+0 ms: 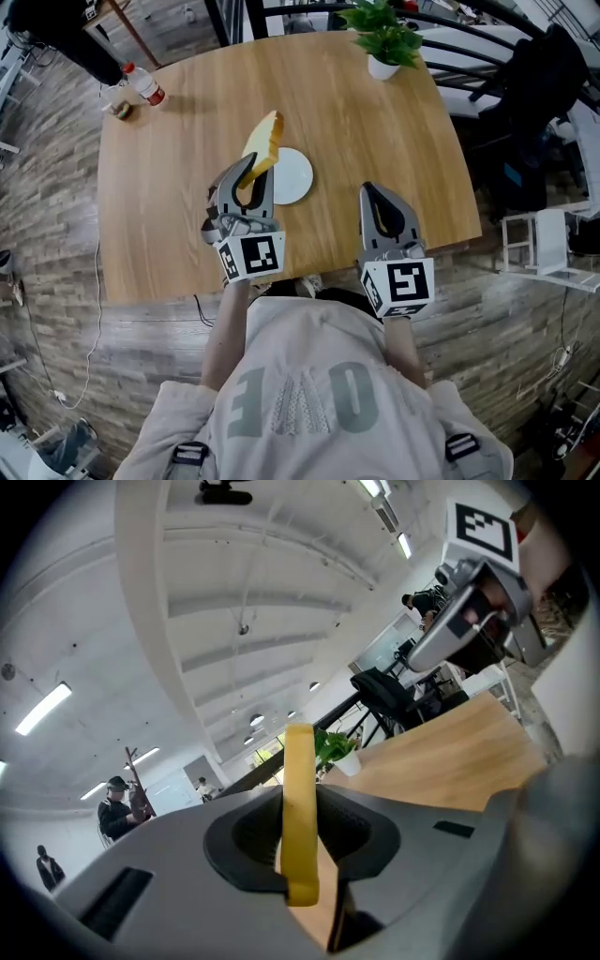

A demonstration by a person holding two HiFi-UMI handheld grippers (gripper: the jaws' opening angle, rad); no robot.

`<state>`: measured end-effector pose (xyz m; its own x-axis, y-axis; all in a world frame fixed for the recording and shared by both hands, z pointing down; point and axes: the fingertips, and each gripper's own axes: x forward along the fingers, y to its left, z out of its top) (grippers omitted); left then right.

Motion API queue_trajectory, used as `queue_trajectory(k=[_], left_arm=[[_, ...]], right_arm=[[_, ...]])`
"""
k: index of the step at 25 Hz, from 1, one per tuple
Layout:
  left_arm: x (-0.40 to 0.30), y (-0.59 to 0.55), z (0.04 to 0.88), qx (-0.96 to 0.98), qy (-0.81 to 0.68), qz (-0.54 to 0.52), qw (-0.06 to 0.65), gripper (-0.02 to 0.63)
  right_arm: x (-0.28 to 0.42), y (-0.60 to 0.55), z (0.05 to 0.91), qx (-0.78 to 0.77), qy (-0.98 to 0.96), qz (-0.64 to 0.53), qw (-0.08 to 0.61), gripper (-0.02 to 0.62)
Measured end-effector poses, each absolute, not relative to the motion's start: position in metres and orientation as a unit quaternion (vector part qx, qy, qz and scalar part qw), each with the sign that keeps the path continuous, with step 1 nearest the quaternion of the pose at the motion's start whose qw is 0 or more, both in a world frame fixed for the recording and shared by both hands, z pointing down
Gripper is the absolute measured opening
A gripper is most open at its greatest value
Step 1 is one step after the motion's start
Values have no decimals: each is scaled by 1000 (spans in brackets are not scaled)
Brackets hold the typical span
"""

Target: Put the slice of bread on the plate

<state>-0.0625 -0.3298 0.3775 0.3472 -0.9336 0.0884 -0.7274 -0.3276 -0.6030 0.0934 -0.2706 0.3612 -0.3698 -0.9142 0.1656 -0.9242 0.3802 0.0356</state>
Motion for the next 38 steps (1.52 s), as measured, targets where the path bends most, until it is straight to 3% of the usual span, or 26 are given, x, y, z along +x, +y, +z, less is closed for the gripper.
queue_trajectory(k=[3, 9, 17, 32, 38], left_arm=[[-62, -339, 403, -789, 505, -256, 238, 83], [-49, -352, 460, -766, 409, -383, 315, 83], [-41, -365, 506, -743, 351, -434, 370, 83], [-36, -369, 560, -754, 278, -486, 343, 83], [-33, -359, 573, -783, 263, -484, 288, 98]], right_arm=[[90, -272, 364, 558, -825, 33, 81, 17], [87, -274, 369, 560, -823, 41, 90, 17], [82, -276, 382, 561, -819, 60, 104, 17], [71, -281, 391, 544, -828, 85, 101, 17], [69, -287, 394, 544, -828, 99, 91, 17]])
